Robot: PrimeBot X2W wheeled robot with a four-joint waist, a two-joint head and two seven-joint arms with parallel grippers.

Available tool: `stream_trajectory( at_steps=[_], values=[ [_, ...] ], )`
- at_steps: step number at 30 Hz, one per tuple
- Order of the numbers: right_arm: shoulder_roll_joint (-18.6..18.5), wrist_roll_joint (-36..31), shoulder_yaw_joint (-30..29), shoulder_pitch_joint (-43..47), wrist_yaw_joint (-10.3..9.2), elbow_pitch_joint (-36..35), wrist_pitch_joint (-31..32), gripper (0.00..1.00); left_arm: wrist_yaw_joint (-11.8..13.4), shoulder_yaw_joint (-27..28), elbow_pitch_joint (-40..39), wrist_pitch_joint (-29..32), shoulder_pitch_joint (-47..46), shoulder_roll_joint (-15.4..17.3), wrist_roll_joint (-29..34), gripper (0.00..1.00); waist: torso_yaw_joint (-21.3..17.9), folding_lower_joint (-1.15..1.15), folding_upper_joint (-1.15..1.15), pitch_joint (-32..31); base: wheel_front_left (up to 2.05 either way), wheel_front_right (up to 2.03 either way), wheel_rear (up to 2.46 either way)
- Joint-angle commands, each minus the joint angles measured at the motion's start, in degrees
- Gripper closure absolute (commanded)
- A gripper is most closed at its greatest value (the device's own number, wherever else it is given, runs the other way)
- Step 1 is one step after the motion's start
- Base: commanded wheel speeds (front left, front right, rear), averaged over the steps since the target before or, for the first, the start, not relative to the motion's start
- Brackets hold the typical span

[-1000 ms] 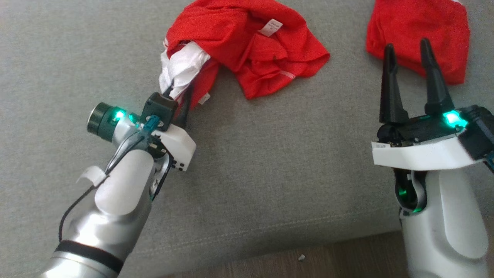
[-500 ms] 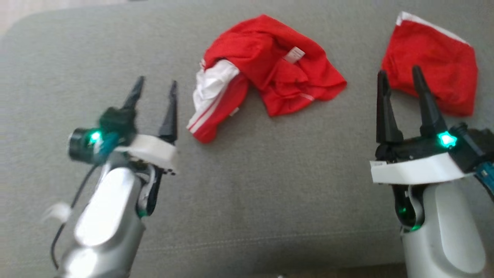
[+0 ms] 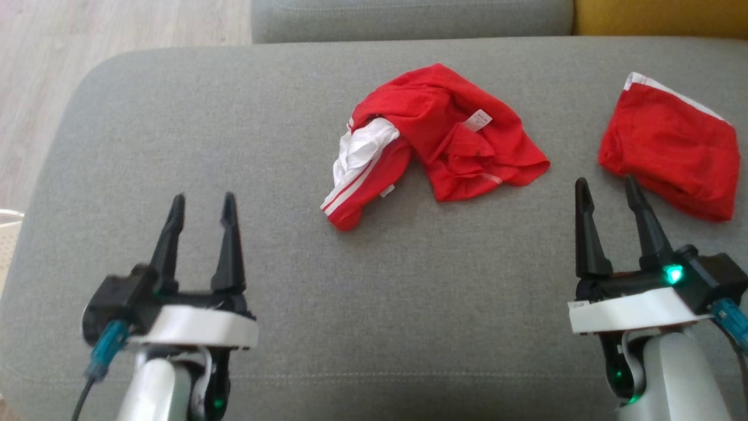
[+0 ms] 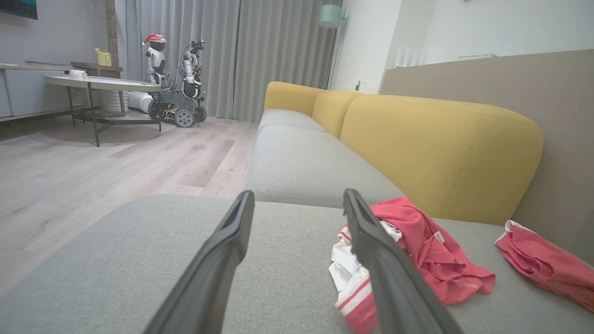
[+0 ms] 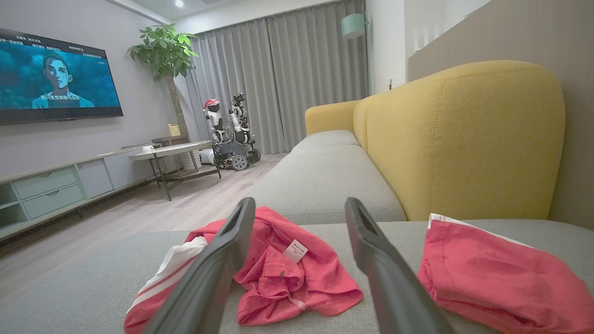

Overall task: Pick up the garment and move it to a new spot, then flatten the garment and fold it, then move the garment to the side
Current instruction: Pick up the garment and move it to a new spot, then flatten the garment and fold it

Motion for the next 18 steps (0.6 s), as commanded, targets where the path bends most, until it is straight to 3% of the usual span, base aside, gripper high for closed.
stream_trajectory(
  at_steps=[1,6,18],
  values=[
    [0.3,0.0,1.6,-1.2,0.36,-1.7,-0.8,0.00,-0.6,2.6,-2.8,-0.7,-1.4,0.0,0.4,0.00,-0.1,0.00,0.00,-0.2,0.00,0.00,0.00],
    [0.3,0.7,1.9,-0.9,0.36,-1.1,-0.9,0.00,-2.0,3.1,-2.9,-0.7,0.9,-0.4,1.5,0.00,0.0,0.00,0.00,-0.8,0.00,0.00,0.00],
    [0.3,1.0,1.6,-5.0,0.36,1.8,3.2,0.00,-0.4,1.9,-2.7,-0.7,-0.6,-0.5,-0.3,0.00,1.8,0.00,0.00,2.2,0.00,0.00,0.00]
  ],
)
